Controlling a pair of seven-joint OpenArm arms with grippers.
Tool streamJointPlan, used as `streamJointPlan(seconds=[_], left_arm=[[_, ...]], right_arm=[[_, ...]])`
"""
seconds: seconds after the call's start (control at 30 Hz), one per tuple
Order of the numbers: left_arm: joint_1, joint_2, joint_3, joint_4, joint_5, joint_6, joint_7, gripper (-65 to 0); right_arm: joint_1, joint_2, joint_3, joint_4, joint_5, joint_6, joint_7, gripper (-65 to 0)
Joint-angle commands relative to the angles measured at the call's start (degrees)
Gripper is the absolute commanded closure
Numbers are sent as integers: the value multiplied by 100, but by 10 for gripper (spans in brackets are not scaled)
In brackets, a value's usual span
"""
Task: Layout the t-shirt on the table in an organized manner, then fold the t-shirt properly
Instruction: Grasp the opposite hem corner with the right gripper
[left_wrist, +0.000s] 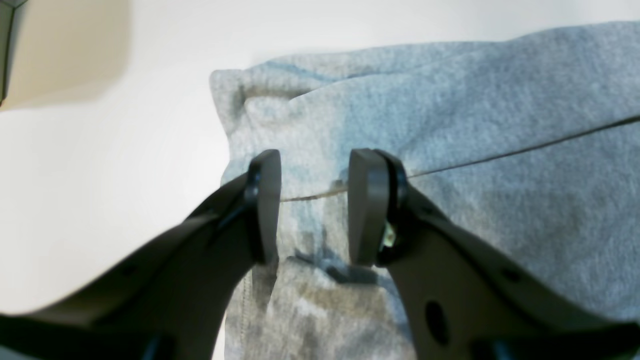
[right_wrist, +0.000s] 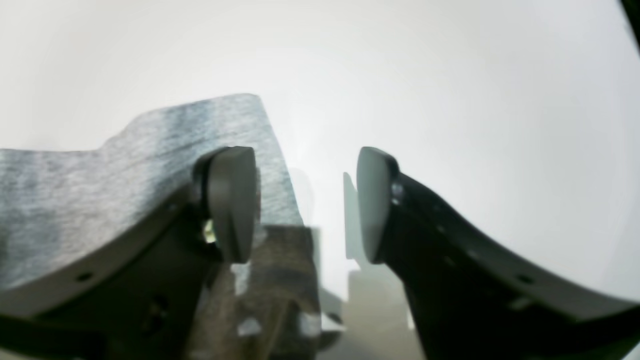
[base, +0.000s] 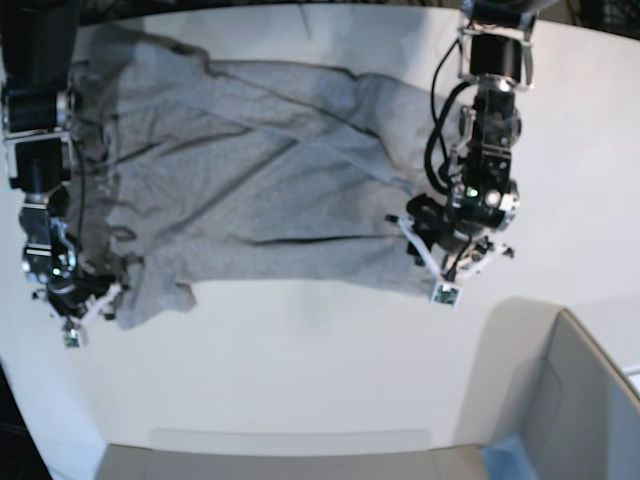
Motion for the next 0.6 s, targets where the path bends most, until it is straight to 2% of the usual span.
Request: streamJointPlan(seconds=[0.0,0.07,0.17,0.4,0.57], left_arm=[[-110,-12,0,89,2,12,-110,-235],[-110,-12,0,89,2,12,-110,-235],[-101,-12,0,89,2,12,-110,-235],[-93,-3,0,106,2,12,-110,-235],[-75,-3,0,115,2,12,-83,-235]], right_arm=[[270,89,22,-99,0,-16,302,-261],[331,62,22,-556,0,-16,619,-227],[401,-43,-48,-899,0,-16,838,-219],[349,-201,-655,-907,0,-16,821,-219],[190,-307,-787,-872,26,-16,821,-217]])
